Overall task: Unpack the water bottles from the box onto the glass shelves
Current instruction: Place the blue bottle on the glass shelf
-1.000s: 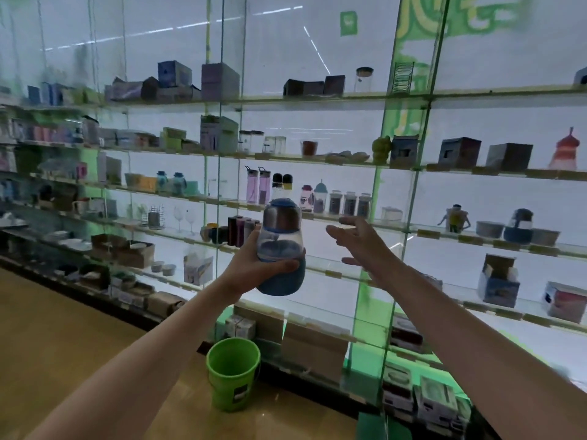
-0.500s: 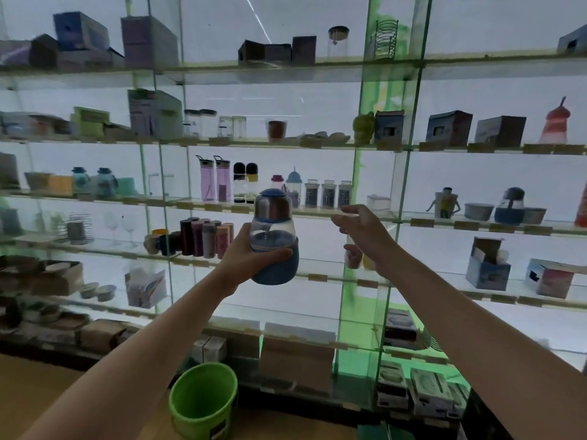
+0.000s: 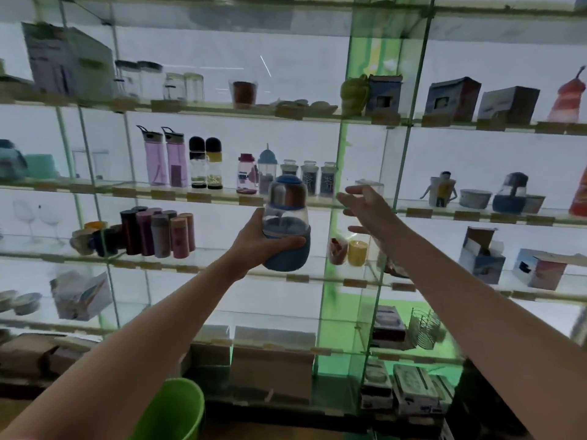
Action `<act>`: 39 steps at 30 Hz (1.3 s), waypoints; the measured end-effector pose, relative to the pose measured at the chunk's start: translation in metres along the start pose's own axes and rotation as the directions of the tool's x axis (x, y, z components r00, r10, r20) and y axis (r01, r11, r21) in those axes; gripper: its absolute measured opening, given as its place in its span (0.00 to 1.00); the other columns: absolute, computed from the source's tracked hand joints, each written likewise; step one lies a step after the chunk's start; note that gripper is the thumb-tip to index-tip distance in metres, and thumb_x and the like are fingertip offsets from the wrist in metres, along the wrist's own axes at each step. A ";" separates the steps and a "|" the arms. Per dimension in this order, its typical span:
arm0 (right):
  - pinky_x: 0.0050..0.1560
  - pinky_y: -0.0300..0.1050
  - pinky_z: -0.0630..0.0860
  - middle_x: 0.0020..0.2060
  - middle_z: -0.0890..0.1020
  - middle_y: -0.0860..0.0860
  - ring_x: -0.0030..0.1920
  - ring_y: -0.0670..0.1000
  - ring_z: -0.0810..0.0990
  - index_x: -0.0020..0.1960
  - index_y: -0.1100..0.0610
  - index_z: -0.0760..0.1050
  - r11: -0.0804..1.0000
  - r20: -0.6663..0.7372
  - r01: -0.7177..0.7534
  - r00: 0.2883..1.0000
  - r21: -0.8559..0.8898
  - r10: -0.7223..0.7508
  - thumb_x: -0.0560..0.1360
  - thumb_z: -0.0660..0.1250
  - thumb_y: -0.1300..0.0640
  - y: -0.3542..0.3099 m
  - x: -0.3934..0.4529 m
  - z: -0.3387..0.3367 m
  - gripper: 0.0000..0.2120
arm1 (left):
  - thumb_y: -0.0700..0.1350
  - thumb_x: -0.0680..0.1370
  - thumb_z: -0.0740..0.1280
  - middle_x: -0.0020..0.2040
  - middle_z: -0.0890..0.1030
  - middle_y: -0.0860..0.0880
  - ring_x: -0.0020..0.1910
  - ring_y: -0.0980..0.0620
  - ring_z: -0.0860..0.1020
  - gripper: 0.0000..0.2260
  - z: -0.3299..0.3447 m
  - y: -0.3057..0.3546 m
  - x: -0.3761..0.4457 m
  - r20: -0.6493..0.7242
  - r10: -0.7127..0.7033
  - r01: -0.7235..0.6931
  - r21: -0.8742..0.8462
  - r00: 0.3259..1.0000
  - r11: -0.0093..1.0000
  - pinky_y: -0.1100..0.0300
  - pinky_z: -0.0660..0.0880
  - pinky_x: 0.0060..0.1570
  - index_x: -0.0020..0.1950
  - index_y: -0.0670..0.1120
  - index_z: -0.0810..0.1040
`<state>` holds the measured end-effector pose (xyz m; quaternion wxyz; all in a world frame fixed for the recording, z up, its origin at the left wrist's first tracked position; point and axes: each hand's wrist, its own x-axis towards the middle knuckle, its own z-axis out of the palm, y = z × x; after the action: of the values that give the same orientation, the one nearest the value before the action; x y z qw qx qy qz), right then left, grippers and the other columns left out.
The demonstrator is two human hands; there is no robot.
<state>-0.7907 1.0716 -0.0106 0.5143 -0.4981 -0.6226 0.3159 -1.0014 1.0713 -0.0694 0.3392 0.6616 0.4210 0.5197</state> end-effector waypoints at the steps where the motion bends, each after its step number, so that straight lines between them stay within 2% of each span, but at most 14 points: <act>1: 0.58 0.54 0.75 0.61 0.74 0.55 0.61 0.54 0.74 0.60 0.53 0.69 1.000 -0.010 0.007 1.000 0.010 -0.006 0.76 0.64 0.50 0.000 0.016 -0.002 0.14 | 0.57 0.55 0.78 0.54 0.82 0.52 0.53 0.53 0.81 0.36 -0.001 0.002 0.017 -0.001 0.015 -0.015 0.006 1.000 1.000 0.51 0.79 0.55 0.60 0.53 0.72; 3: 0.59 0.55 0.75 0.59 0.75 0.54 0.60 0.54 0.74 0.58 0.52 0.69 1.000 -0.029 0.020 0.999 0.023 -0.019 0.77 0.64 0.50 0.002 0.047 -0.004 0.13 | 0.56 0.56 0.78 0.52 0.83 0.53 0.52 0.53 0.81 0.31 -0.001 0.007 0.051 0.016 0.056 -0.056 0.008 0.998 0.998 0.52 0.79 0.54 0.57 0.55 0.74; 5: 0.59 0.55 0.75 0.57 0.75 0.53 0.59 0.53 0.75 0.58 0.52 0.69 0.999 -0.036 0.022 0.999 0.034 -0.020 0.77 0.64 0.50 0.009 0.073 -0.004 0.12 | 0.54 0.57 0.78 0.52 0.83 0.51 0.52 0.52 0.81 0.29 0.002 0.004 0.082 0.041 0.091 -0.091 -0.005 0.995 0.996 0.51 0.79 0.54 0.57 0.54 0.75; 9: 0.58 0.52 0.75 0.58 0.74 0.53 0.59 0.53 0.75 0.63 0.54 0.68 1.000 -0.055 -0.008 0.998 0.028 0.009 0.76 0.64 0.49 0.031 0.109 -0.008 0.18 | 0.57 0.57 0.79 0.55 0.82 0.51 0.54 0.51 0.81 0.37 0.019 -0.024 0.133 0.050 0.070 -0.069 -0.019 0.996 0.997 0.47 0.79 0.55 0.62 0.51 0.72; 14: 0.52 0.48 0.74 0.62 0.74 0.54 0.62 0.54 0.74 0.65 0.55 0.68 0.998 -0.135 -0.070 0.988 0.001 0.069 0.76 0.64 0.50 0.061 0.143 -0.023 0.19 | 0.58 0.55 0.80 0.54 0.82 0.51 0.54 0.51 0.81 0.38 0.052 -0.060 0.181 0.124 0.038 -0.033 -0.042 0.992 0.999 0.45 0.78 0.56 0.61 0.52 0.72; 17: 0.54 0.49 0.74 0.64 0.73 0.55 0.62 0.54 0.73 0.66 0.55 0.67 0.993 -0.194 -0.117 0.975 -0.025 0.110 0.76 0.64 0.50 0.079 0.158 -0.035 0.21 | 0.57 0.56 0.80 0.54 0.82 0.50 0.54 0.50 0.81 0.38 0.076 -0.079 0.213 0.209 0.056 -0.039 -0.083 0.976 0.996 0.44 0.78 0.55 0.62 0.50 0.72; 23: 0.56 0.50 0.74 0.63 0.74 0.54 0.62 0.53 0.73 0.65 0.54 0.68 0.983 -0.368 -0.180 0.917 -0.048 0.150 0.77 0.64 0.49 0.104 0.187 -0.056 0.19 | 0.55 0.56 0.80 0.53 0.82 0.49 0.53 0.50 0.82 0.37 0.124 -0.095 0.276 0.355 0.133 -0.069 -0.186 0.925 0.980 0.48 0.79 0.53 0.61 0.48 0.72; 25: 0.58 0.51 0.74 0.62 0.74 0.53 0.61 0.53 0.74 0.64 0.54 0.68 0.978 -0.418 -0.202 0.893 -0.046 0.165 0.77 0.64 0.49 0.109 0.197 -0.061 0.18 | 0.57 0.55 0.80 0.53 0.83 0.48 0.53 0.49 0.82 0.38 0.134 -0.098 0.294 0.397 0.167 -0.091 -0.203 0.902 0.975 0.44 0.79 0.54 0.61 0.49 0.72; 28: 0.56 0.50 0.74 0.61 0.75 0.53 0.60 0.52 0.74 0.60 0.51 0.68 0.974 -0.481 -0.225 0.859 -0.040 0.178 0.77 0.63 0.49 0.117 0.213 -0.060 0.14 | 0.60 0.54 0.80 0.53 0.83 0.48 0.53 0.49 0.82 0.39 0.146 -0.108 0.318 0.471 0.221 -0.126 -0.225 0.854 0.966 0.42 0.78 0.54 0.60 0.48 0.72; 34: 0.54 0.48 0.74 0.58 0.76 0.52 0.59 0.52 0.76 0.59 0.53 0.69 0.966 -0.547 -0.257 0.806 0.020 0.225 0.77 0.61 0.43 0.142 0.222 -0.050 0.17 | 0.59 0.55 0.78 0.53 0.82 0.54 0.51 0.56 0.81 0.35 0.173 -0.132 0.331 0.573 0.228 -0.082 -0.270 0.787 0.959 0.56 0.78 0.51 0.59 0.52 0.72; 39: 0.55 0.48 0.72 0.59 0.77 0.51 0.59 0.50 0.75 0.58 0.50 0.70 0.959 -0.533 -0.281 0.809 0.017 0.247 0.77 0.58 0.40 0.167 0.216 -0.056 0.17 | 0.57 0.56 0.79 0.56 0.81 0.54 0.54 0.55 0.80 0.36 0.202 -0.163 0.326 0.640 0.194 0.000 -0.290 0.743 0.957 0.52 0.78 0.55 0.61 0.55 0.71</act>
<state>-0.6823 1.3198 -0.0768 0.6011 -0.6632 -0.3907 0.2148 -0.8038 1.4332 -0.1291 0.5259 0.7707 0.1627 0.3208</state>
